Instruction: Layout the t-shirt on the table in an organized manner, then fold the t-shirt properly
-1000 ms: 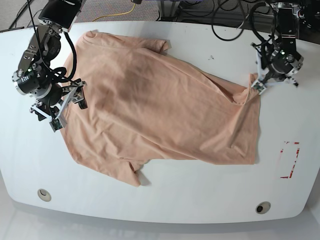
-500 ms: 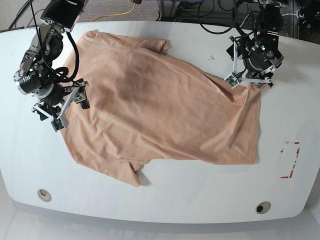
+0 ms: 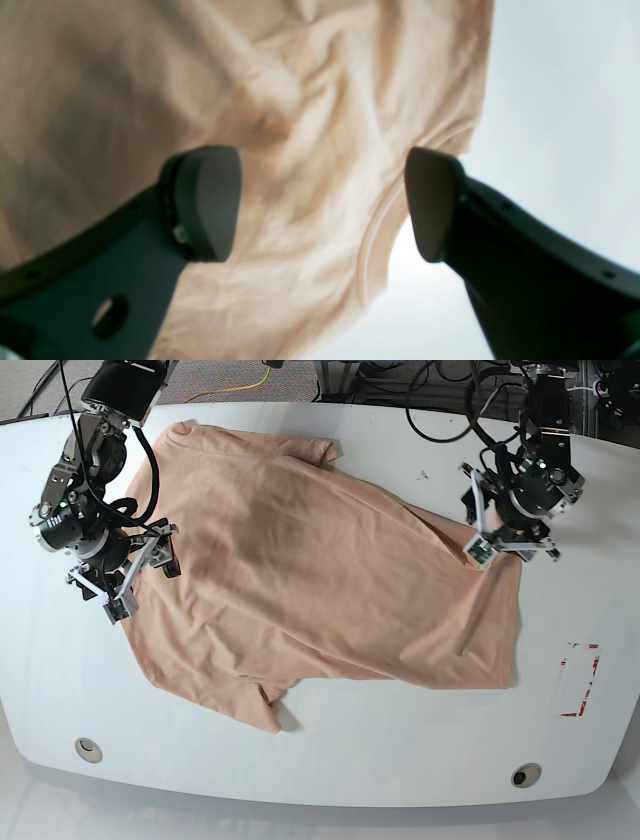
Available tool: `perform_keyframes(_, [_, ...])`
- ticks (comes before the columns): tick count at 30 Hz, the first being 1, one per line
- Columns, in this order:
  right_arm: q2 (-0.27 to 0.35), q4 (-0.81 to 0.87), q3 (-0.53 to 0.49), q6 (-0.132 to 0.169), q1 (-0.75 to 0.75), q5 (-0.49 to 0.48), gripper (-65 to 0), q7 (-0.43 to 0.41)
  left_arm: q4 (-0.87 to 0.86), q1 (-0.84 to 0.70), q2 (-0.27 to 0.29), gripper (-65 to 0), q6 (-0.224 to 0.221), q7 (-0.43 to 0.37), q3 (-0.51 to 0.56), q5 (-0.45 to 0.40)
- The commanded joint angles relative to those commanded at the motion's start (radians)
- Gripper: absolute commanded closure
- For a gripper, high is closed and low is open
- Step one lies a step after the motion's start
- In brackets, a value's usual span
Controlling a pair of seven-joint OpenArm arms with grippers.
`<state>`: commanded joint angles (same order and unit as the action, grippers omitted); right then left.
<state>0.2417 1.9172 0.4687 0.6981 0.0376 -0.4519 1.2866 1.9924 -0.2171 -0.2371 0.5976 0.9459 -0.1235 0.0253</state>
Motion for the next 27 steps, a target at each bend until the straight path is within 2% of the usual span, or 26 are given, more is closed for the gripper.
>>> perform_keyframes(3, [0.000,0.000,0.000,0.000,0.000,0.000,-49.0,0.000,0.000,-0.002,-0.005,-34.0,-0.040,-0.029,-0.002,-0.002])
perform_keyframes(5, [0.000,0.000,0.000,0.000,0.000,0.000,-49.0,0.000,-0.002,0.000,-0.005,-37.2,-0.051,-0.029,-0.002,-0.002])
perform_keyframes(8, [0.000,0.000,0.000,0.000,0.002,0.000,-49.0,0.000,-0.006,0.000,-0.005,-44.9,-0.064,-0.029,-0.002,-0.002])
perform_keyframes(12, [0.000,0.000,0.000,0.000,0.002,0.000,-49.0,0.000,-0.009,0.000,-0.005,-53.3,-0.112,-0.029,-0.002,-0.002])
perform_keyframes(15, [0.000,0.000,0.000,0.000,0.002,0.000,-49.0,0.000,-0.012,0.000,-0.002,-54.0,-0.124,-0.029,0.002,-0.003])
perform_keyframes(27, [0.000,0.000,0.000,0.000,0.002,0.000,-49.0,-0.002,-0.078,0.000,0.000,-53.7,-0.129,-0.031,0.032,-0.003])
